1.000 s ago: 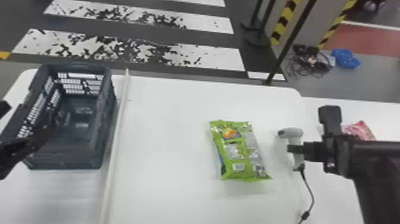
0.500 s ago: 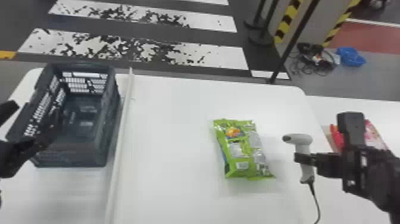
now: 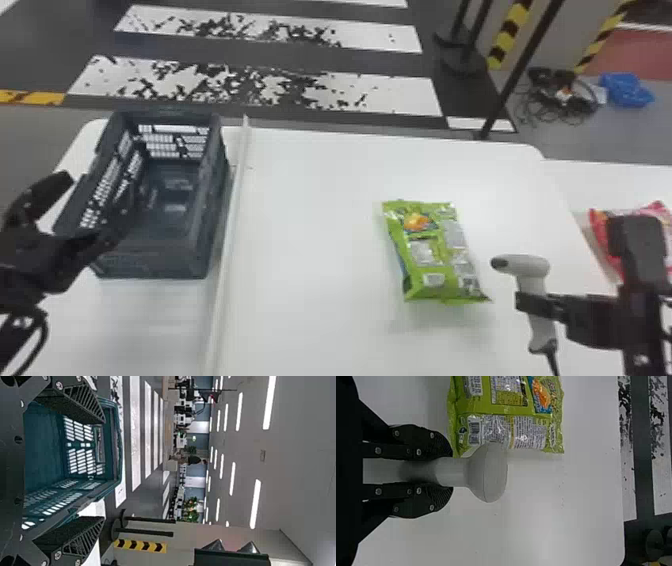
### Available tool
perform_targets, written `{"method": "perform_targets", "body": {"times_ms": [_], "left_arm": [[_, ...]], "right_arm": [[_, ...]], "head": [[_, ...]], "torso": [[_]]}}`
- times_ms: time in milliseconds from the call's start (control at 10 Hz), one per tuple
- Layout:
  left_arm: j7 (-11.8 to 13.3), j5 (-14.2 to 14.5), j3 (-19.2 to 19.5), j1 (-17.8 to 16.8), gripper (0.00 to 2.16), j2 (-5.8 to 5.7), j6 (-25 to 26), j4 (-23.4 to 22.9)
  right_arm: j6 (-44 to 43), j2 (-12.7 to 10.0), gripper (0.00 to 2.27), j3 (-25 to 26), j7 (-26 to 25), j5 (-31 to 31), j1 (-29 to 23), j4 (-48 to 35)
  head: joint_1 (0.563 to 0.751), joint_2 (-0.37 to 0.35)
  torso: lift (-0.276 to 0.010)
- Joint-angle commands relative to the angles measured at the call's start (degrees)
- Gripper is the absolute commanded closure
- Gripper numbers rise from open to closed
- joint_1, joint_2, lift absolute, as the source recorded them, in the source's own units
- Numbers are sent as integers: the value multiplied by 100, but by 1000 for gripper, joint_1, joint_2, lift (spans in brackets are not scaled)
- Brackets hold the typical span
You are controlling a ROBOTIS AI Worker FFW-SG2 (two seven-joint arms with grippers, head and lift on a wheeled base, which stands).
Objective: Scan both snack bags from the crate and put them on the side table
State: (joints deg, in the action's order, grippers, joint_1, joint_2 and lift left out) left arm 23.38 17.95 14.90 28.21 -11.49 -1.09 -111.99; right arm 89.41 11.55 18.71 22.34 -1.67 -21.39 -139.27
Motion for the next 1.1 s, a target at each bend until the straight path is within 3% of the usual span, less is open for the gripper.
{"method": "perform_targets", "body": {"times_ms": [0,500,1000], "left_arm": [[0,-11,-40,0,144,7,0,-7],[0,-11,-23,36,144,7,-17,28],[0,-19,-40,18,144,15,-17,55]], "right_arm": [[67,-65,2256,-87,69,0,-102,-241],[67,-223,2256,-342,148,88,-506,-443],[67,-214,2256,-509,148,211,-357,-56]], "head": [[695,-68],[695,-9],[695,6]], "torso": [[-87],[-87],[-87]]}}
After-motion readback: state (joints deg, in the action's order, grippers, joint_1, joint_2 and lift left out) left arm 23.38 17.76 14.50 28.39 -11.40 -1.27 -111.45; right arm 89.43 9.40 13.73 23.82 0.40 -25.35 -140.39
